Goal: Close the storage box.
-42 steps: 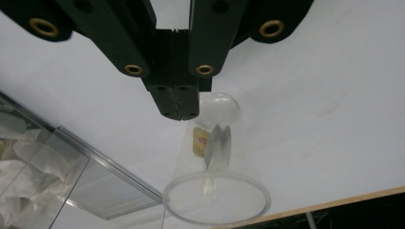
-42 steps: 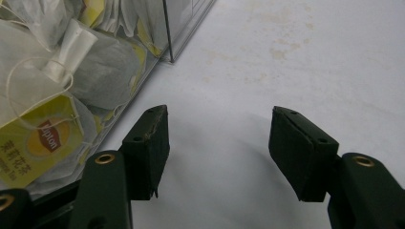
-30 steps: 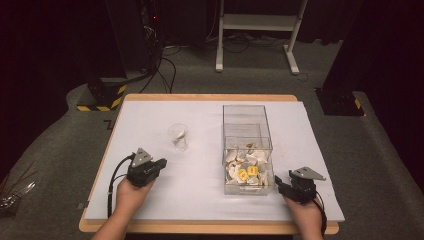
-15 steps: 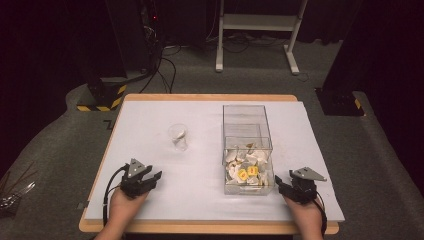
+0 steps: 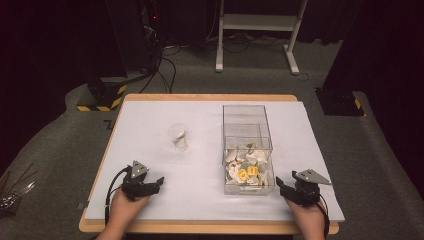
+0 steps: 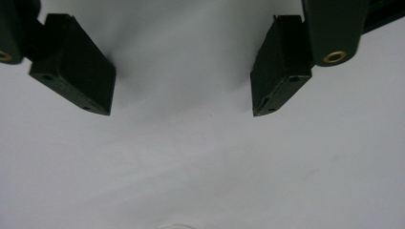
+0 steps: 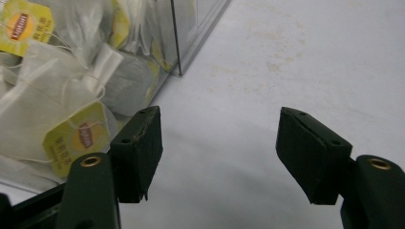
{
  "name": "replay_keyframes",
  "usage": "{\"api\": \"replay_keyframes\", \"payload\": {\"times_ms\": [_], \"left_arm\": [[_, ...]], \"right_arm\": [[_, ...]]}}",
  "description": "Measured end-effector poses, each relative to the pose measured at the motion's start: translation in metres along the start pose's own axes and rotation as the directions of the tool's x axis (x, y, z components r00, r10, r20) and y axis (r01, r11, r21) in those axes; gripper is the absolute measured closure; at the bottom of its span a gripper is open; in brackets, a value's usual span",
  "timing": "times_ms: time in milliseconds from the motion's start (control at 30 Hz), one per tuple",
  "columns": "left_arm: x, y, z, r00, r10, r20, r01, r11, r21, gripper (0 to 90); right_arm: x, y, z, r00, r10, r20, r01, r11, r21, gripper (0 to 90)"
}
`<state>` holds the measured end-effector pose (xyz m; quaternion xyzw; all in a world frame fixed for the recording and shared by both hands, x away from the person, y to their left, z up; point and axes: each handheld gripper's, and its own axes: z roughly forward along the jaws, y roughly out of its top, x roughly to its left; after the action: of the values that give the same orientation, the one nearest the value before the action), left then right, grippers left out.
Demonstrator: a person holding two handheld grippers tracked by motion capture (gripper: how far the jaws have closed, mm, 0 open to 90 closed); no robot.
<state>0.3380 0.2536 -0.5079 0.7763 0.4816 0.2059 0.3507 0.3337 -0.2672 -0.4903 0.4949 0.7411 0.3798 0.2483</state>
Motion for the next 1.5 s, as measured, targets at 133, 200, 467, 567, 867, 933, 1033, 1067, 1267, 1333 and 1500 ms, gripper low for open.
{"api": "replay_keyframes", "payload": {"times_ms": [133,200,467,567,867,933,1033,1067,1267,1333,1500], "left_arm": [[-0.003,0.000,0.001,0.9996,0.029,-0.005,-0.029,0.9995,0.015,14.6],[-0.003,0.000,0.001,0.9996,0.028,-0.005,-0.028,0.9995,0.014,14.3],[-0.003,0.000,0.001,0.9996,0.028,-0.005,-0.028,0.9995,0.016,14.1],[-0.003,0.000,0.002,0.9997,0.023,-0.007,-0.023,0.9997,0.012,14.1],[-0.003,0.000,0.002,0.9997,0.024,-0.007,-0.024,0.9996,0.013,14.1],[-0.003,0.000,0.002,0.9997,0.022,-0.006,-0.022,0.9997,0.013,14.1],[-0.003,0.000,0.002,0.9998,0.021,-0.006,-0.021,0.9997,0.014,14.1],[-0.003,0.000,0.002,0.9998,0.020,-0.005,-0.020,0.9997,0.014,14.0],[-0.003,0.001,0.002,0.9999,0.015,-0.006,-0.015,0.9998,0.016,14.0],[-0.003,0.002,0.003,0.9999,0.012,-0.010,-0.011,0.9998,0.015,13.9],[-0.003,0.004,0.006,0.9998,0.005,-0.021,-0.005,0.9998,0.021,11.6]], "right_arm": [[0.004,0.002,-0.005,1.0000,-0.001,-0.001,0.001,1.000,-0.013,31.4],[0.006,0.002,-0.007,1.0000,0.000,-0.001,0.000,1.000,-0.020,31.0],[0.012,0.005,-0.017,0.9999,-0.013,-0.009,0.012,0.999,-0.045,30.3],[0.013,0.005,-0.020,0.9999,-0.013,-0.011,0.013,0.998,-0.055,30.3],[0.018,0.006,-0.031,0.9999,-0.009,-0.011,0.008,0.997,-0.081,30.3],[0.018,0.005,-0.033,0.9999,-0.010,-0.013,0.009,0.996,-0.084,30.3],[0.019,0.004,-0.036,0.9999,0.000,-0.015,-0.001,0.996,-0.090,30.3],[0.019,0.004,-0.037,0.9999,0.000,-0.015,-0.001,0.996,-0.094,30.3],[0.022,0.002,-0.042,0.9997,0.001,-0.023,-0.003,0.995,-0.100,30.0],[0.024,0.000,-0.044,0.9998,0.006,-0.020,-0.008,0.995,-0.099,30.0],[0.025,-0.003,-0.047,0.9998,0.001,-0.022,-0.003,0.995,-0.098,29.7]]}}
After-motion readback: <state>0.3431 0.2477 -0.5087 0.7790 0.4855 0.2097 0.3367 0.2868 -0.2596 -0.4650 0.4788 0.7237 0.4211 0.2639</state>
